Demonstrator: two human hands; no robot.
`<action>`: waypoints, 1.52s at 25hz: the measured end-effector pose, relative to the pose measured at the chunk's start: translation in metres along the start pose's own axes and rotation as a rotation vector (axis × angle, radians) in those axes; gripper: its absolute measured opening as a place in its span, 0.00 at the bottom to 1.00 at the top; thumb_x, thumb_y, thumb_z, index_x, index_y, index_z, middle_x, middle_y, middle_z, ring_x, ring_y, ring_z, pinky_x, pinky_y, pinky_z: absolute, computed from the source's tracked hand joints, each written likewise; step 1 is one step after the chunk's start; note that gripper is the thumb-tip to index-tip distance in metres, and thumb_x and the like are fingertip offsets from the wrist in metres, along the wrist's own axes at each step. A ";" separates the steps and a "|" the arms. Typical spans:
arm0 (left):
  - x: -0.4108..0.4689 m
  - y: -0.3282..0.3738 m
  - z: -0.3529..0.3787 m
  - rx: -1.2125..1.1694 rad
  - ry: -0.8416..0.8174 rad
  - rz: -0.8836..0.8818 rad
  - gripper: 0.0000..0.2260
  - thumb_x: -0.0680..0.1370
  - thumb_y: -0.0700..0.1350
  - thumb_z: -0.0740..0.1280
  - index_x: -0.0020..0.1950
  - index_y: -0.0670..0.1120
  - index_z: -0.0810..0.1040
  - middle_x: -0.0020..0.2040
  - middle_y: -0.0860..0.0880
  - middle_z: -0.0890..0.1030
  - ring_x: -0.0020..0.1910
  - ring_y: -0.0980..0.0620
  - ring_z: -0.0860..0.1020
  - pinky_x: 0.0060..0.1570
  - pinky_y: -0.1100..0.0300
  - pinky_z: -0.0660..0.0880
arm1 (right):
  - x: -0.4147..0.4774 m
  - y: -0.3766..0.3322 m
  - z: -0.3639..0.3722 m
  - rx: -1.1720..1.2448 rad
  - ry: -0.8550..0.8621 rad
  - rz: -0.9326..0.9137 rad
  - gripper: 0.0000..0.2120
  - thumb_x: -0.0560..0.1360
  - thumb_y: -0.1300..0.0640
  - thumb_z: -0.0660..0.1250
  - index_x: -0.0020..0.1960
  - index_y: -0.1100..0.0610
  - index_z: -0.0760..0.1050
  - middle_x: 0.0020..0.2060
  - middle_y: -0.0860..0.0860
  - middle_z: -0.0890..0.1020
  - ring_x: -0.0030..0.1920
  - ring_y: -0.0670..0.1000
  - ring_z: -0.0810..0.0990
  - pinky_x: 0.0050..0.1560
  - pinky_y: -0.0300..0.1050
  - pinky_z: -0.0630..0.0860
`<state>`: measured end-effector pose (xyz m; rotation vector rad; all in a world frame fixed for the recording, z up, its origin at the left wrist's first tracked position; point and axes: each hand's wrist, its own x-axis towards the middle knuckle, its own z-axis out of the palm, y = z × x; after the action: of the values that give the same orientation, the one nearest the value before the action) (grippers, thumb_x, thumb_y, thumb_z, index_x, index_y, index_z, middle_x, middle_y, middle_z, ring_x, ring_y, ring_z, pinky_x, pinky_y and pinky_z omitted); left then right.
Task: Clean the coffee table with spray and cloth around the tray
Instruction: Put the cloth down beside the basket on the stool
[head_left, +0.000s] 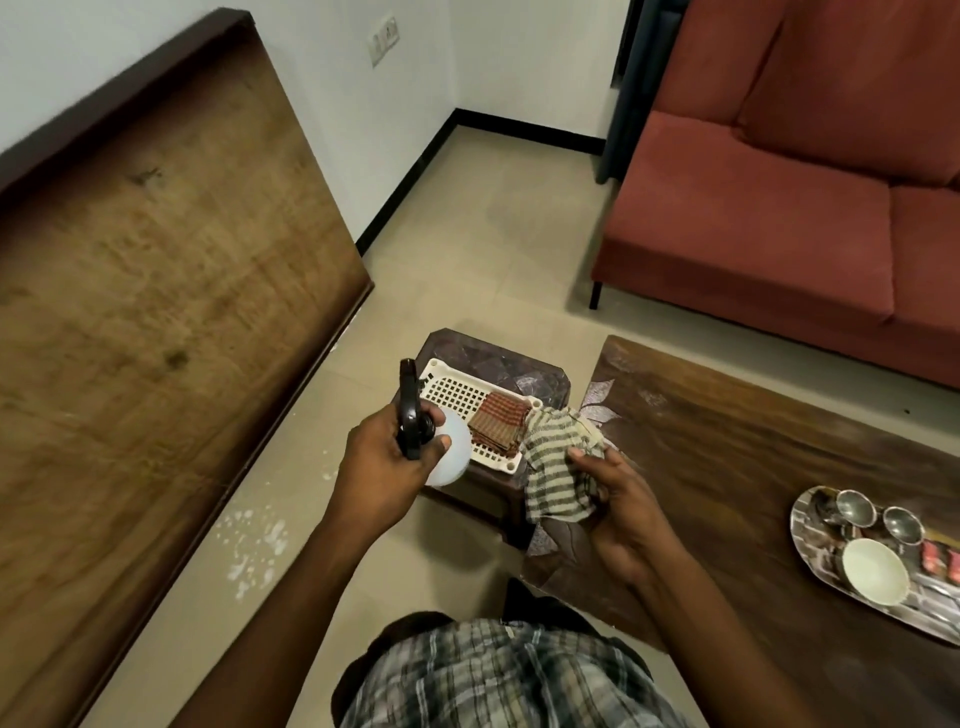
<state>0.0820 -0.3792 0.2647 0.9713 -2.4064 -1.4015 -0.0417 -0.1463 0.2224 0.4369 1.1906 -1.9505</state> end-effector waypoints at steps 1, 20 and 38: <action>0.008 -0.001 0.002 -0.001 -0.008 0.001 0.09 0.78 0.39 0.78 0.53 0.51 0.85 0.50 0.61 0.85 0.50 0.76 0.80 0.46 0.82 0.71 | 0.005 -0.003 0.005 0.003 0.006 0.007 0.13 0.79 0.67 0.69 0.62 0.62 0.79 0.48 0.59 0.89 0.43 0.55 0.90 0.38 0.47 0.86; 0.216 -0.110 0.016 0.099 -0.384 0.061 0.11 0.82 0.37 0.73 0.63 0.46 0.82 0.58 0.49 0.85 0.56 0.52 0.81 0.48 0.83 0.68 | 0.167 0.067 0.097 0.246 0.421 -0.007 0.14 0.81 0.68 0.64 0.64 0.59 0.79 0.55 0.60 0.87 0.47 0.58 0.87 0.40 0.50 0.86; 0.268 -0.202 0.077 0.088 -0.650 -0.192 0.22 0.77 0.25 0.72 0.67 0.43 0.78 0.55 0.47 0.77 0.44 0.57 0.81 0.45 0.73 0.77 | 0.328 0.128 0.032 -0.030 0.583 0.240 0.17 0.85 0.68 0.58 0.70 0.57 0.76 0.56 0.58 0.88 0.47 0.57 0.88 0.42 0.53 0.86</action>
<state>-0.0706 -0.5601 0.0141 0.8820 -2.9029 -1.9376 -0.1447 -0.3516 -0.0458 1.1326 1.4384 -1.6397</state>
